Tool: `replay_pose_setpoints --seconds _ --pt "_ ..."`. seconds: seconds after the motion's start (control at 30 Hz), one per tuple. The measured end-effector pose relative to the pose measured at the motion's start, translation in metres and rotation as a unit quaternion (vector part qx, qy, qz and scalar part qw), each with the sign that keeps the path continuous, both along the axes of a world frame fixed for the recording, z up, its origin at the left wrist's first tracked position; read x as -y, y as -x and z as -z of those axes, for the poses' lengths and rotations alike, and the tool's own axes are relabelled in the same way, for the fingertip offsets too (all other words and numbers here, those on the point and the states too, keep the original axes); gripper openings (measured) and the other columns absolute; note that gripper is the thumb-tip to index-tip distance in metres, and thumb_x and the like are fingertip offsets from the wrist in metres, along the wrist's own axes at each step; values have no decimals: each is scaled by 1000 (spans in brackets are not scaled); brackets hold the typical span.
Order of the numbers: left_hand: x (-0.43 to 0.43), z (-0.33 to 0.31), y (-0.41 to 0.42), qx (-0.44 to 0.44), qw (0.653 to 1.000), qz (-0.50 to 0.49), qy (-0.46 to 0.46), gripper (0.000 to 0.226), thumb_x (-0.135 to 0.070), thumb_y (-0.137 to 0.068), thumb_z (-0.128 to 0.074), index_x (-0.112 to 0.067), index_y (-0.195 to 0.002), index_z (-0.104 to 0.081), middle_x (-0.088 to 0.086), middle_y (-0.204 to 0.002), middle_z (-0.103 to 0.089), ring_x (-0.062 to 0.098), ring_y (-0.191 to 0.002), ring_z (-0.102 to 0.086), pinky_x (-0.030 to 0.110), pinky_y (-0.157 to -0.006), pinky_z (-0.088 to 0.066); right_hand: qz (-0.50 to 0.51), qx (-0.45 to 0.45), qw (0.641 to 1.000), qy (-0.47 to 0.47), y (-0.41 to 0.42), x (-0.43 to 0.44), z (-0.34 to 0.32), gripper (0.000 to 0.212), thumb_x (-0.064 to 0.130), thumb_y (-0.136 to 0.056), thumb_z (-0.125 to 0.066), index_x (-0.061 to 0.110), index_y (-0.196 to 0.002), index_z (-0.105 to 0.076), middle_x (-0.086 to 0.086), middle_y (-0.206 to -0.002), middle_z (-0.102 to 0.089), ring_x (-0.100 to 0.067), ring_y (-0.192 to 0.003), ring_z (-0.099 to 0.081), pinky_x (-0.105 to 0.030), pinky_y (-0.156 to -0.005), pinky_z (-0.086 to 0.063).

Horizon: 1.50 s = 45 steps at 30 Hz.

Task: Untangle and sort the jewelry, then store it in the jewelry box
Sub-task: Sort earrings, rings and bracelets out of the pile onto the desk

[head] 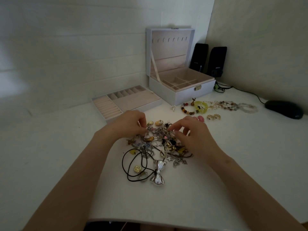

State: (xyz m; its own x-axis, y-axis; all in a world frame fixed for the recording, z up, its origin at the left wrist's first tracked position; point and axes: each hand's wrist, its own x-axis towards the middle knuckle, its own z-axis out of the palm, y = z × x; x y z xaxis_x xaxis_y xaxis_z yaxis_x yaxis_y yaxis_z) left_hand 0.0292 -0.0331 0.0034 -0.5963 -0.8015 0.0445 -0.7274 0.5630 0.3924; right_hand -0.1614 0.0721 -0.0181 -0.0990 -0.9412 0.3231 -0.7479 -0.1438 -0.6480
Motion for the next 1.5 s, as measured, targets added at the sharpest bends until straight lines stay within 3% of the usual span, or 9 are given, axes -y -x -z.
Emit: replay_pose_setpoints --seconds 0.2,0.47,0.6,0.7,0.83,1.0,1.1,1.23,1.5 --pt "3 -17 -10 -189 978 -83 -28 14 -20 -84 -69 -15 -81 -56 -3 -84 -67 8 -78 -63 29 -71 -50 -17 -7 1000 -3 -7 3 -11 13 18 -88 -63 27 -93 -71 9 -90 -59 -7 -72 -56 -9 -73 -36" --pt "3 -17 -10 -215 970 -92 -58 22 -9 -72 -80 -10 -71 -58 -2 -79 -70 11 -77 -68 36 -81 -56 -38 -154 987 -27 -19 21 -8 19 25 -91 -58 26 -106 -69 4 -107 -58 -14 -98 -44 -23 -76 -33" --pt "2 -18 -10 -263 959 -80 -64 30 -2 -71 -78 -10 -92 -58 6 -83 -68 14 -75 -67 25 -70 -54 -90 -207 973 -48 -18 23 -6 24 20 -93 -57 28 -112 -69 7 -120 -60 -13 -99 -42 -25 -81 -34" --pt "3 -19 -10 -220 974 -59 -22 26 -7 -75 -76 -15 -97 -64 0 -85 -66 15 -84 -65 22 -76 -50 -132 -115 984 -43 -15 20 -7 30 7 -92 -57 27 -107 -72 11 -110 -65 -10 -93 -48 -25 -81 -39" --pt "3 -18 -9 -207 976 -64 -1 16 -9 -77 -75 -17 -86 -64 -5 -84 -64 14 -85 -63 21 -77 -47 -18 30 999 -20 -3 20 -8 37 -8 -89 -50 21 -90 -73 20 -86 -61 15 -72 -54 -2 -65 -40" --pt "2 -17 -6 -218 973 -72 -10 14 -10 -77 -76 -13 -83 -63 -2 -86 -66 11 -81 -63 4 -63 -43 41 -46 996 -57 0 21 -6 52 -14 -80 -41 30 -74 -67 5 -98 -66 -11 -91 -56 -15 -77 -33" --pt "1 -15 -3 -232 970 -67 -17 12 -10 -77 -75 -10 -81 -64 1 -86 -68 11 -79 -64 2 -61 -42 -21 -159 985 -60 -7 20 -5 57 -16 -77 -40 26 -93 -74 4 -108 -62 -16 -100 -43 -25 -76 -28" --pt "0 -14 -3 -237 969 -64 -20 10 -9 -78 -74 -8 -81 -64 2 -86 -69 9 -78 -64 3 -62 -43 -123 -88 988 -30 -11 19 1 68 -23 -73 -39 26 -108 -71 3 -110 -60 -16 -96 -42 -26 -83 -35" --pt "0 -11 -2 -226 973 -38 -23 28 2 -76 -73 -19 -69 -56 4 -95 -70 13 -88 -66 27 -80 -55 -83 40 994 -54 5 14 -7 23 11 -83 -69 34 -78 -69 10 -84 -64 -4 -71 -54 -23 -69 -47"
